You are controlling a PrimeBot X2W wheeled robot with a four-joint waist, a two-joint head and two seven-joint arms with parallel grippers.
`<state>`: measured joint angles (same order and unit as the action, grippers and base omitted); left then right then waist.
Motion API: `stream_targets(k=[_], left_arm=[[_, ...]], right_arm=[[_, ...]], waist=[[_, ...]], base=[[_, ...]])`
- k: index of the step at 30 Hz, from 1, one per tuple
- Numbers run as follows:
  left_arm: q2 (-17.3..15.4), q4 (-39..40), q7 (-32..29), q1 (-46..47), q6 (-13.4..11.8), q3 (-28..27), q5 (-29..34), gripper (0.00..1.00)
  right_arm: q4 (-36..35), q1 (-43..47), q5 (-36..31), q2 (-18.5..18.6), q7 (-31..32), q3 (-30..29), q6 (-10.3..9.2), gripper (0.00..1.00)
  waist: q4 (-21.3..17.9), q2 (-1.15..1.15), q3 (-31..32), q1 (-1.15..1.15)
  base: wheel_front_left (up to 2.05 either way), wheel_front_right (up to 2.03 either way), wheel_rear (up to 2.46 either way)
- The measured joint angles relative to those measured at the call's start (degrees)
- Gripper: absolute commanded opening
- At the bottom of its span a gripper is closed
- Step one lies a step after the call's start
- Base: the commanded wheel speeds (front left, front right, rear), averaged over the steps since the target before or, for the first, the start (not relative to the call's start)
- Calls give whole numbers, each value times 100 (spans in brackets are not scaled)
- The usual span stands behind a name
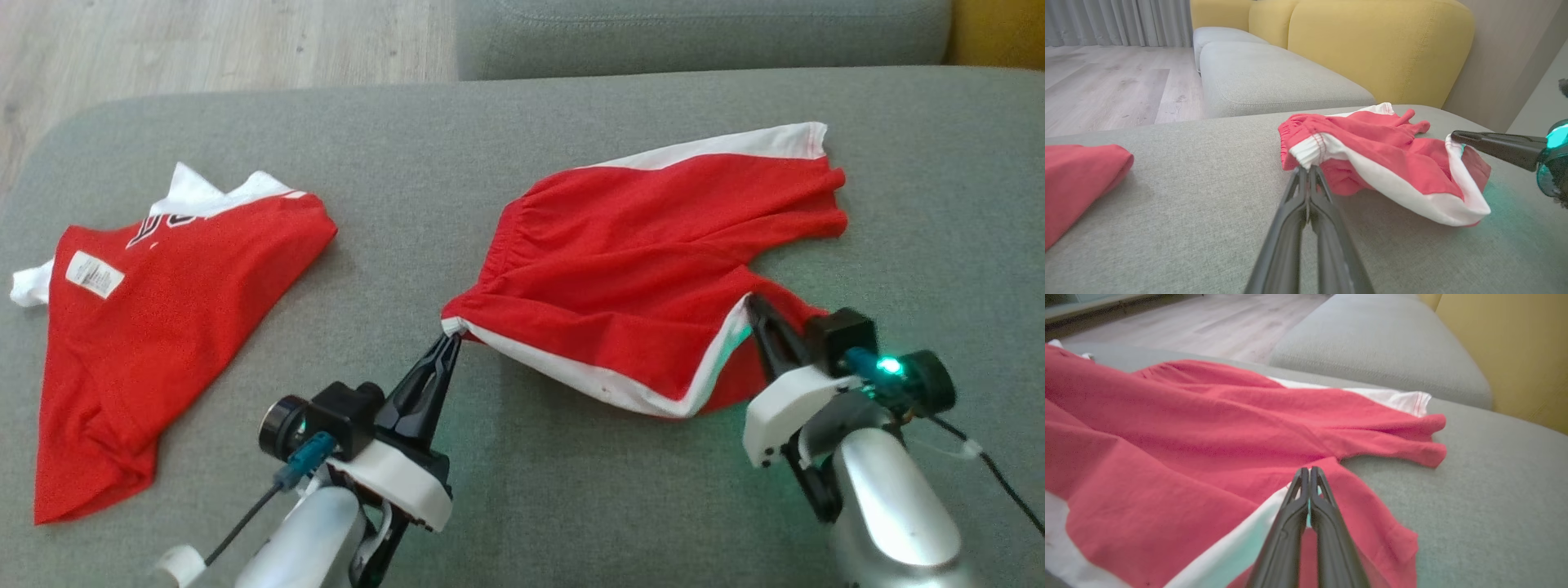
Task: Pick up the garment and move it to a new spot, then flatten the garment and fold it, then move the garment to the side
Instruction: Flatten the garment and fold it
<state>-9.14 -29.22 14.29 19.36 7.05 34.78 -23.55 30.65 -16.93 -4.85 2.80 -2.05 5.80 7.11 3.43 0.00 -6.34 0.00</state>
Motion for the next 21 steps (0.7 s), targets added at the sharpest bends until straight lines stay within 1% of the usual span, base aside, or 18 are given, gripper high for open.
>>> stream_targets(k=[4,5,7,13,17,21], left_arm=[[12,14,0,-9,-1,-186,-10,0],[12,14,0,-9,-1,-186,-10,0],[-1,49,0,-16,-10,-236,-3,0],[-147,253,-12,29,-230,-407,60,0],[-336,544,-212,201,-258,-536,51,0],[-544,924,-466,632,-259,-667,52,0]], right_arm=[[-386,78,380,1,-74,-116,-1,0],[-386,78,380,1,-74,-116,-1,0],[-602,160,499,-1,-177,-118,-1,0],[-1306,222,1094,2,-673,-276,-1,0],[-1618,53,1209,1,-950,-350,-1,0],[-1904,-432,1241,2,-1116,-445,0,0]], waist=[[-39,0,106,0],[-39,0,106,0],[-67,0,161,0],[-130,0,332,0],[-167,0,438,0],[-186,0,552,0]], base=[[0,0,0],[0,0,0],[0,0,0],[0,0,0],[0,0,0],[0,0,0]])
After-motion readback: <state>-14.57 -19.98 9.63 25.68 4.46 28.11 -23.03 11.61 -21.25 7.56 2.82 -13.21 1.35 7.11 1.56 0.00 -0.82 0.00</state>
